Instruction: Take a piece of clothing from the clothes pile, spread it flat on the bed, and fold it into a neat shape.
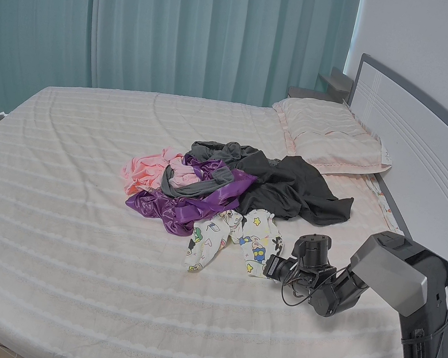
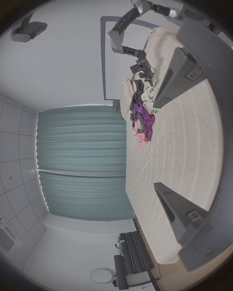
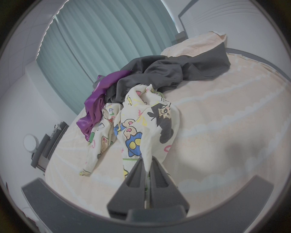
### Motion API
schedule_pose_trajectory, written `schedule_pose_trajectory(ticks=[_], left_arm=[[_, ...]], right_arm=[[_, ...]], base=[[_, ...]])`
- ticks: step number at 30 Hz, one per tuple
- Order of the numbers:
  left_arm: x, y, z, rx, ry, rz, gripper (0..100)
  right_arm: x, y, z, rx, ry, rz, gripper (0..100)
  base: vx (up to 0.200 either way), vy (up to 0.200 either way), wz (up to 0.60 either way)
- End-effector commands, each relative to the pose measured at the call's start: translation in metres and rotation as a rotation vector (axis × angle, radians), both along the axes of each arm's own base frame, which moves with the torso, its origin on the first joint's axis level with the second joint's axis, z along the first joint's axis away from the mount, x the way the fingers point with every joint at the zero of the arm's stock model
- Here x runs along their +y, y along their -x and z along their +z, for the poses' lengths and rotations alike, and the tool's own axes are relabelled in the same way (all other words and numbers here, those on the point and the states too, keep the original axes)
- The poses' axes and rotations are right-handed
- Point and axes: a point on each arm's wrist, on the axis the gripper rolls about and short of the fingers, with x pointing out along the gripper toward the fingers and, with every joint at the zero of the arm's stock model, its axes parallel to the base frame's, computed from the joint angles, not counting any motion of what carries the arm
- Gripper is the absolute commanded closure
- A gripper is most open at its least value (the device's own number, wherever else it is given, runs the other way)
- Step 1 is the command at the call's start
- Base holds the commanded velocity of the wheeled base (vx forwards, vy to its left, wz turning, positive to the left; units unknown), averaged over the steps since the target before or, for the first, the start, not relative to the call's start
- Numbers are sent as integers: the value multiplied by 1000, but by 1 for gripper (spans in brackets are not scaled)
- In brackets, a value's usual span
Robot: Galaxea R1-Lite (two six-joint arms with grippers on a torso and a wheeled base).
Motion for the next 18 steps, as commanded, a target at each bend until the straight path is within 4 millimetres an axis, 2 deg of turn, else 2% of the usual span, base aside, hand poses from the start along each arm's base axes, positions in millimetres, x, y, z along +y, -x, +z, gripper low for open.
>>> schedule_pose_trajectory(ticks=[1, 2, 3, 4, 12, 18], left_arm=[[0, 0, -5, 0, 0, 2, 0], [0, 0, -5, 0, 0, 2, 0], [0, 0, -5, 0, 0, 0, 0], [0, 0, -5, 0, 0, 0, 0], [0, 0, -5, 0, 0, 0, 0], [0, 0, -5, 0, 0, 0, 0]], right_arm=[[-7, 11, 33, -10, -70, -27, 100], [-7, 11, 33, -10, -70, -27, 100], [-17, 30, 58, 5, -165, -40, 100], [-22, 44, 67, 13, -192, -31, 100], [-54, 141, 114, -53, -339, 112, 100], [-58, 192, 136, -97, -383, 227, 100]], base=[[0, 0, 0], [0, 0, 0], [0, 0, 0], [0, 0, 0], [0, 0, 0], [0, 0, 0]])
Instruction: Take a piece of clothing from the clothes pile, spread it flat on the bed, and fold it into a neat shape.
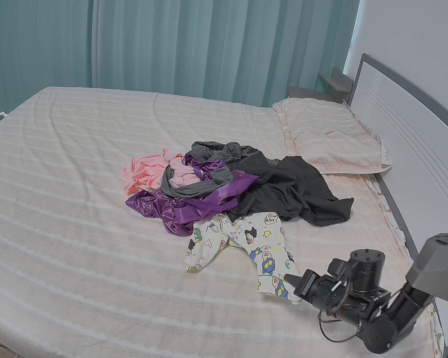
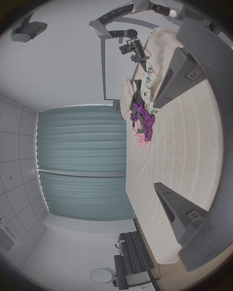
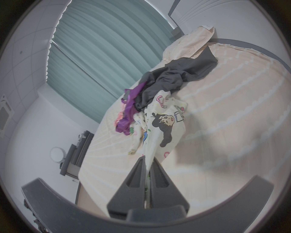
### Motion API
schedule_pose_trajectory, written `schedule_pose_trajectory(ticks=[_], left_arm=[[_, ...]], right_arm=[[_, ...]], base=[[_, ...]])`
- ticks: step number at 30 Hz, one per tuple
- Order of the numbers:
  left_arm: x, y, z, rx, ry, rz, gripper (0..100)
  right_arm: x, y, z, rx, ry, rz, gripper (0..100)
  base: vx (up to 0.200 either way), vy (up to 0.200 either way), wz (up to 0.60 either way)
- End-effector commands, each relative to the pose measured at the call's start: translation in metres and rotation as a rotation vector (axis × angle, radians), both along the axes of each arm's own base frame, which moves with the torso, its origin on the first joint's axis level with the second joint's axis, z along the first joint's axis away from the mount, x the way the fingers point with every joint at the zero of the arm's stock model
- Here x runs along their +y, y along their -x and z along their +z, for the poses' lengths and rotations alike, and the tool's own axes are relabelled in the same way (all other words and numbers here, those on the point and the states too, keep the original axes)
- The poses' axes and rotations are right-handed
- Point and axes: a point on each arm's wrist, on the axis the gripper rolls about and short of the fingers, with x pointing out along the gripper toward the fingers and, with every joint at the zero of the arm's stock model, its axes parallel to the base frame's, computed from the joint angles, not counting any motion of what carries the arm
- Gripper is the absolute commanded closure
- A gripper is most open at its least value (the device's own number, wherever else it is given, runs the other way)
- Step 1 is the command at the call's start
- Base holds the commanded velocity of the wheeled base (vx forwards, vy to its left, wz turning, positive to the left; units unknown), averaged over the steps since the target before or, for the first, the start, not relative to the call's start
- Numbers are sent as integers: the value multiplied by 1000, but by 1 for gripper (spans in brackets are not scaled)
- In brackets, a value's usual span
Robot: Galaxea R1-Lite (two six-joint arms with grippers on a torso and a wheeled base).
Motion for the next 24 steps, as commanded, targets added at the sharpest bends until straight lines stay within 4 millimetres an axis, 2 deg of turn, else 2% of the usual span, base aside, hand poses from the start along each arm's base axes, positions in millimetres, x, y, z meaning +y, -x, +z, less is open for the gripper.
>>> schedule_pose_trajectory(ticks=[1, 2, 3, 5, 6, 12, 15, 17, 18, 19, 20, 23, 24], left_arm=[[0, 0, -5, 1, 0, 1, 0], [0, 0, -5, 1, 0, 1, 0], [0, 0, -5, 1, 0, 0, 0], [0, 0, -5, 0, 0, 0, 0], [0, 0, -5, 0, 0, -3, 0], [0, 0, -5, -2, -11, -20, 0], [-1, 0, -5, -3, -29, -39, 0], [-2, 4, 13, -69, -13, -83, 0], [-2, 6, 46, -128, 31, -107, 0], [-2, 4, 65, -139, 74, -123, 0], [-3, -9, 97, -122, 151, -165, 0], [-8, -38, 120, -35, 87, -346, 0], [-10, -57, 120, 52, 59, -439, 0]], right_arm=[[-16, 85, 67, -151, -145, 143, 100], [-16, 85, 67, -151, -145, 143, 100], [-13, 102, 80, -195, -170, 187, 100], [-12, 110, 87, -217, -183, 209, 100], [-11, 120, 97, -254, -204, 236, 100], [-7, 151, 131, -379, -289, 338, 100], [-7, 161, 142, -422, -321, 367, 100], [-10, 166, 151, -463, -345, 374, 100], [-10, 167, 153, -471, -349, 373, 100], [-11, 167, 154, -474, -351, 371, 100], [-10, 167, 154, -472, -350, 374, 100], [-8, 166, 151, -457, -345, 383, 100], [-7, 163, 150, -454, -342, 380, 100]], base=[[0, 0, 0], [0, 0, 0], [0, 0, 0], [0, 0, 0], [0, 0, 0], [0, 0, 0], [0, 0, 0], [0, 0, 0], [0, 0, 0], [0, 0, 0], [0, 0, 0], [0, 0, 0], [0, 0, 0]])
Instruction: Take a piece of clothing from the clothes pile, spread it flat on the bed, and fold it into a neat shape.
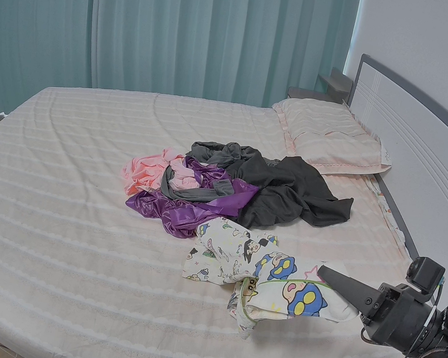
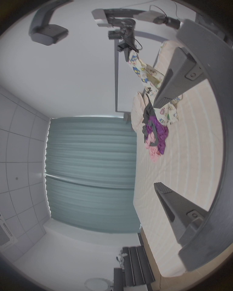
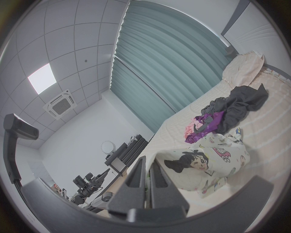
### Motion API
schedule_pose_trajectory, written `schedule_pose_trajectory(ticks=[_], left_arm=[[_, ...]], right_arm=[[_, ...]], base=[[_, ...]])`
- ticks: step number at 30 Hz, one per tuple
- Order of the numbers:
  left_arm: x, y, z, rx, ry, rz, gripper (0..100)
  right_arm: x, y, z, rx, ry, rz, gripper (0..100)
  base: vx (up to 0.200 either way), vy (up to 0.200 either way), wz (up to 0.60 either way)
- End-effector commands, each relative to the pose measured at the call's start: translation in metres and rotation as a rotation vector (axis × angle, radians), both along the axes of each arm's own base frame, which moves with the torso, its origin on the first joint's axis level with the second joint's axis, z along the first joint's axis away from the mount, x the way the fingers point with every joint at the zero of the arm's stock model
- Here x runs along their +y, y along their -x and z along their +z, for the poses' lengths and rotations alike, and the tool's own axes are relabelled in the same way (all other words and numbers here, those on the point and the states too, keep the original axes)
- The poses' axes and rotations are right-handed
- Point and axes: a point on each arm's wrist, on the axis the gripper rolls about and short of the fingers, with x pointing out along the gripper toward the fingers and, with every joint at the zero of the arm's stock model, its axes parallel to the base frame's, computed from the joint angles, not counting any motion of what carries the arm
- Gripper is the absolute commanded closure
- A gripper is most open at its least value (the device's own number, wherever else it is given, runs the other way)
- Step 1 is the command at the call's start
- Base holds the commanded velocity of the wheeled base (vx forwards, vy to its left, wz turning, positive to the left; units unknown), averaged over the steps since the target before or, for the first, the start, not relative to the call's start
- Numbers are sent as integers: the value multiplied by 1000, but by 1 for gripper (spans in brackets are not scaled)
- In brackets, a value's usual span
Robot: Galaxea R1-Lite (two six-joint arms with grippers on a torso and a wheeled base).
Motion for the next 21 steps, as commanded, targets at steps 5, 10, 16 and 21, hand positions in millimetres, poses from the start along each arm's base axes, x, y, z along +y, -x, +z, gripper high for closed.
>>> schedule_pose_trajectory(ticks=[5, 10, 16, 21], left_arm=[[-23, -134, 60, 444, -123, -466, 0], [-66, -191, 37, 532, -77, -589, 0], [-122, -217, 4, 608, 14, -513, 0], [-149, -231, -25, 655, 23, -528, 0]], right_arm=[[7, -4, 12, -42, -35, 14, 100], [7, -5, 12, -43, -36, 14, 100], [2, -12, 16, -54, -48, -25, 100], [1, -16, 18, -38, -66, -39, 100]], base=[[0, 0, 0], [0, 0, 0], [0, 0, 0], [0, 0, 0]])
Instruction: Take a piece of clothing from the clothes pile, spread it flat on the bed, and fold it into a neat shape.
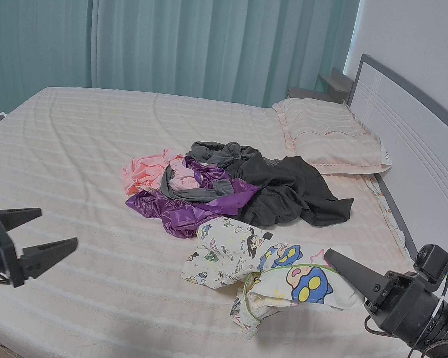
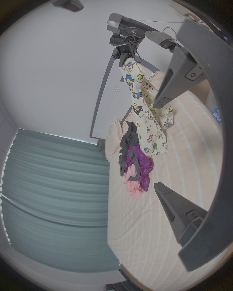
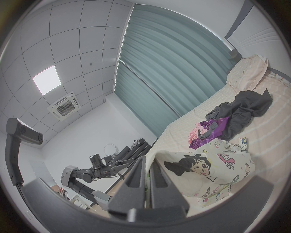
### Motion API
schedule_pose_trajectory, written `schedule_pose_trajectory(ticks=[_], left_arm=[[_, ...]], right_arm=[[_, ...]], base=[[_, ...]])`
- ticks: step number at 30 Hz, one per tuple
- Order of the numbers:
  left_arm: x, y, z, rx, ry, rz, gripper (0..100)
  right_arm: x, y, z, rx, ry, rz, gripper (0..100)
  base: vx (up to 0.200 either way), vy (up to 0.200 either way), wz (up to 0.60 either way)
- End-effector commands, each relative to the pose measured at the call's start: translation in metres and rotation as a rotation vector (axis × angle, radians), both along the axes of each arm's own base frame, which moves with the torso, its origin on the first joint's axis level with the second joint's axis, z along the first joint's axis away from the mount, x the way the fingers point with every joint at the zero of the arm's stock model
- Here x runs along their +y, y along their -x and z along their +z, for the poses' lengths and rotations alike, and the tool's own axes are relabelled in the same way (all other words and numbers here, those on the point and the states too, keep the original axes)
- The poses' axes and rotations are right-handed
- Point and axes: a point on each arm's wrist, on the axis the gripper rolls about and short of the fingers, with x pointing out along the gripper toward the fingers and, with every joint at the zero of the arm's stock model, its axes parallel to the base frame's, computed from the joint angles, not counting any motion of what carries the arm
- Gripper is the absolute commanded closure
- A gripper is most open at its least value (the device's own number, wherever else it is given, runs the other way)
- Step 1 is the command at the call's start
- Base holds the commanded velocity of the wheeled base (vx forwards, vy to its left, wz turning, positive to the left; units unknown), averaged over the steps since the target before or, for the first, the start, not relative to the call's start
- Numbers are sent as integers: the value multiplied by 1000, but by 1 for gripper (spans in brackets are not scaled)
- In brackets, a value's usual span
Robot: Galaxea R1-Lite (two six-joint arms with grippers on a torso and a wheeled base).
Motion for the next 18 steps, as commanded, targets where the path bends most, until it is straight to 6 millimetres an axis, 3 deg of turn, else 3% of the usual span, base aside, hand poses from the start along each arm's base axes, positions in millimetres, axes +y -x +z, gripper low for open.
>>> schedule_pose_trajectory(ticks=[1, 11, 18], left_arm=[[-117, -94, -95, 306, -26, -141, 0], [-132, -112, -131, 330, -7, -93, 0], [-146, -128, -134, 282, 118, -50, 0]], right_arm=[[-1, -13, 6, 8, -34, -40, 100], [-1, -22, 14, -9, -62, -69, 100], [-3, -21, 26, -51, -94, -73, 100]], base=[[0, 0, 0], [0, 0, 0], [0, 0, 0]])
